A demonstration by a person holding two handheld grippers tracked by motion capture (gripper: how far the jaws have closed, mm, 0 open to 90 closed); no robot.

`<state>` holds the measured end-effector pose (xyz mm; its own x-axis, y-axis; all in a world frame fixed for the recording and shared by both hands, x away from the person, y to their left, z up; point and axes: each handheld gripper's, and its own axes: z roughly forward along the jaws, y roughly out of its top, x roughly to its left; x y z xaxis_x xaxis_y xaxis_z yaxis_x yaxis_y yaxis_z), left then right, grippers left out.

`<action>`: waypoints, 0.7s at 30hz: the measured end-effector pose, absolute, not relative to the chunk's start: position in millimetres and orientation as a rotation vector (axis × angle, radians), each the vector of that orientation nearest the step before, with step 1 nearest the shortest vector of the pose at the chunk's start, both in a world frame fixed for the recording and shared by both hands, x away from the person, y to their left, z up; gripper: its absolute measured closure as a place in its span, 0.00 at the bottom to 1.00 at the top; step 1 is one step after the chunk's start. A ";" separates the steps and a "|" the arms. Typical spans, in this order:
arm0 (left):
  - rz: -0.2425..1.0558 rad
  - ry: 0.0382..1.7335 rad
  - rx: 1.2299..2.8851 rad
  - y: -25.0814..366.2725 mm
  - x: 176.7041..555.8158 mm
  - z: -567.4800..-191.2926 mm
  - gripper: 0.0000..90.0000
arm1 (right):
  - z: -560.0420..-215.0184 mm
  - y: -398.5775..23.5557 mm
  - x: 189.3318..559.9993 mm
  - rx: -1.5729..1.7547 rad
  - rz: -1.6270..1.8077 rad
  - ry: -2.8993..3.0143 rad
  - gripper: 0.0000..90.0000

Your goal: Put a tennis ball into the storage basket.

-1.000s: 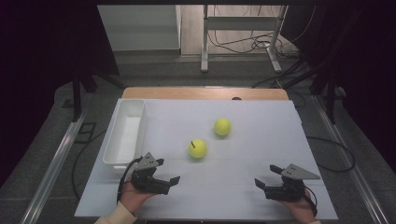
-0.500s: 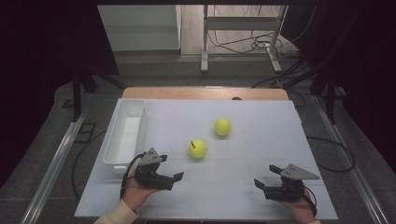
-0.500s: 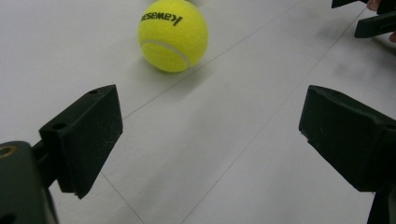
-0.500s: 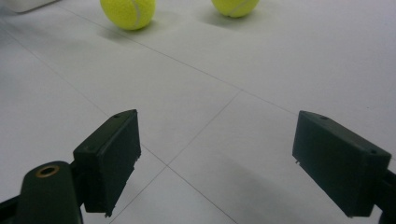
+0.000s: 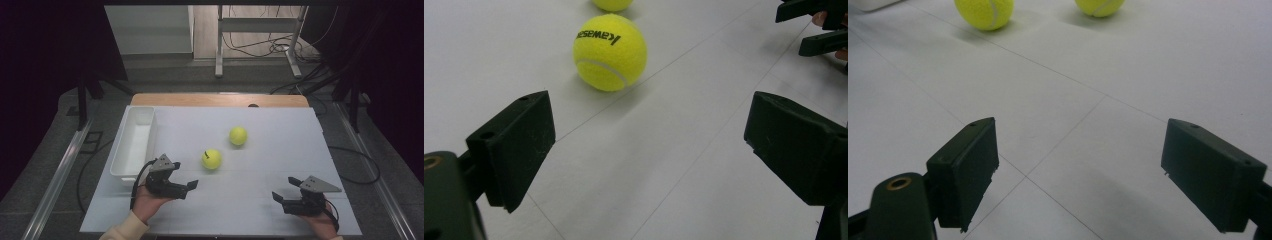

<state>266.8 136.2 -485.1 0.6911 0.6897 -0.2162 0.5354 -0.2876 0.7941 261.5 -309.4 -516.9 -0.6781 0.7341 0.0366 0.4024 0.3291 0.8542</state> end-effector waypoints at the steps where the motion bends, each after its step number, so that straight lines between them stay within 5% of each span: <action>1: 0.208 0.949 1.964 135.3 267.6 -484.4 0.08 | -516.9 -309.4 261.6 1.009 1.286 2.243 0.17; 21: 0.204 0.954 1.999 118.5 284.5 -480.2 0.08 | -517.0 -309.2 261.7 1.000 1.282 2.249 0.17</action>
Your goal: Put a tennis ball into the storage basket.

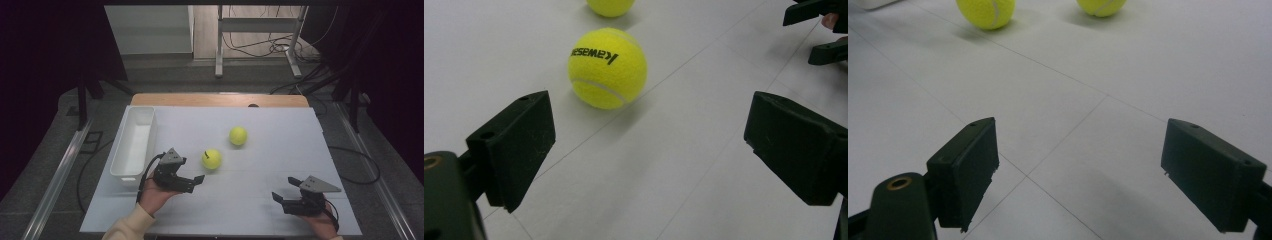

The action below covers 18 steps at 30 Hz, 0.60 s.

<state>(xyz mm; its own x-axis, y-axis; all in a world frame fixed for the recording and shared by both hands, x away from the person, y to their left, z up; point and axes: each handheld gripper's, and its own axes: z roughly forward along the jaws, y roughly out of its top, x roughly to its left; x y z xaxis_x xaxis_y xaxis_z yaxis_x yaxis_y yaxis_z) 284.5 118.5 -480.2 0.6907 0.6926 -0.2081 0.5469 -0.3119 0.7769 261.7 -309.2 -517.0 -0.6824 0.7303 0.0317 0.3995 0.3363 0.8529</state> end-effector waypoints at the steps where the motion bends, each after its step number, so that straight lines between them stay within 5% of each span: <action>1: 0.204 0.954 1.999 118.0 285.3 -480.2 0.08 | -517.0 -309.3 261.8 1.001 1.281 2.249 0.17; 18: 0.202 0.987 2.014 106.8 305.2 -486.4 0.08 | -518.0 -308.7 262.8 1.006 1.283 2.254 0.17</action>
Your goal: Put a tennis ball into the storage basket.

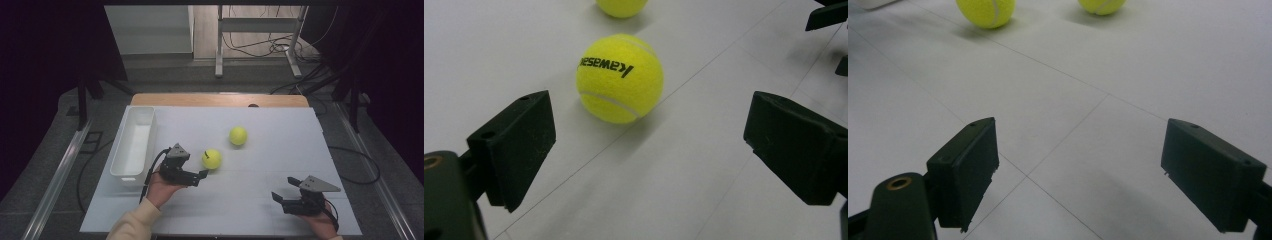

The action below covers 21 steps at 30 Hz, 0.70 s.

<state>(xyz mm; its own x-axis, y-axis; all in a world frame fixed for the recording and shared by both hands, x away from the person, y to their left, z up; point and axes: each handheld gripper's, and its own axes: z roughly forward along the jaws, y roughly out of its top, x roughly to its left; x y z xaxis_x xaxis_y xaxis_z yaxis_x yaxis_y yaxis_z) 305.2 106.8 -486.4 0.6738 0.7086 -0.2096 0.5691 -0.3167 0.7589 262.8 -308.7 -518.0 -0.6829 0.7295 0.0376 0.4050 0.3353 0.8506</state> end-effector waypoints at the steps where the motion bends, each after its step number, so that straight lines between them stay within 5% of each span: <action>1: 0.201 0.989 2.016 105.6 306.8 -487.3 0.08 | -518.0 -308.7 262.8 1.006 1.282 2.255 0.17; 21: 0.186 1.001 2.058 89.6 329.4 -496.8 0.08 | -519.3 -308.1 263.0 1.004 1.278 2.260 0.17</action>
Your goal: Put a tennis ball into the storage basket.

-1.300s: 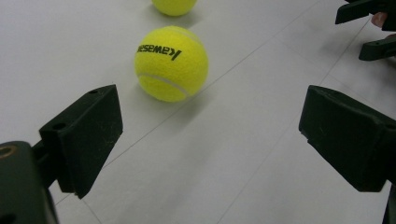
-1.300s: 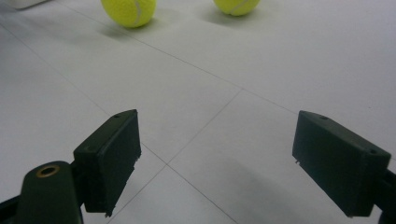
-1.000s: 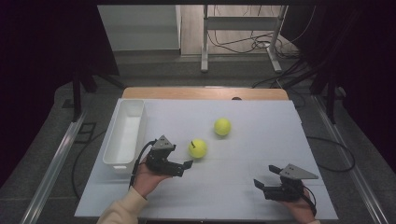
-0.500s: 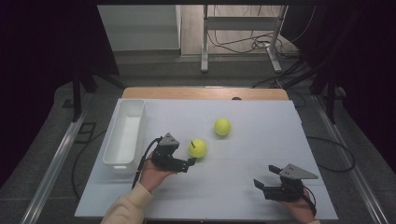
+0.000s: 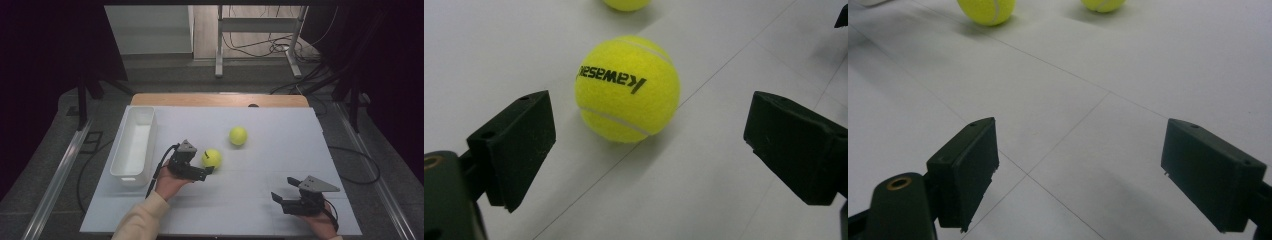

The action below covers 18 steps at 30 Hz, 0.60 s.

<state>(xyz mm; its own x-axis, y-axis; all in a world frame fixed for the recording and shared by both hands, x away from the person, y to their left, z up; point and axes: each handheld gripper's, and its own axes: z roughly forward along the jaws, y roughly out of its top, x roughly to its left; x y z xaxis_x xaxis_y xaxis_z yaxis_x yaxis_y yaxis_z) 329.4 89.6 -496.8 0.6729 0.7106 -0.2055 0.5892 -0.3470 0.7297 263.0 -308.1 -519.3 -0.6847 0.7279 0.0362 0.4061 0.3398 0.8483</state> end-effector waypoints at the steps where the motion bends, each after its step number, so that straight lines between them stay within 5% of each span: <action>1: 0.186 1.001 2.061 88.7 330.5 -497.6 0.08 | -519.3 -308.1 263.0 1.004 1.277 2.261 0.17; 18: 0.183 1.003 2.107 78.1 347.4 -507.5 0.08 | -520.2 -307.9 263.2 1.009 1.267 2.267 0.17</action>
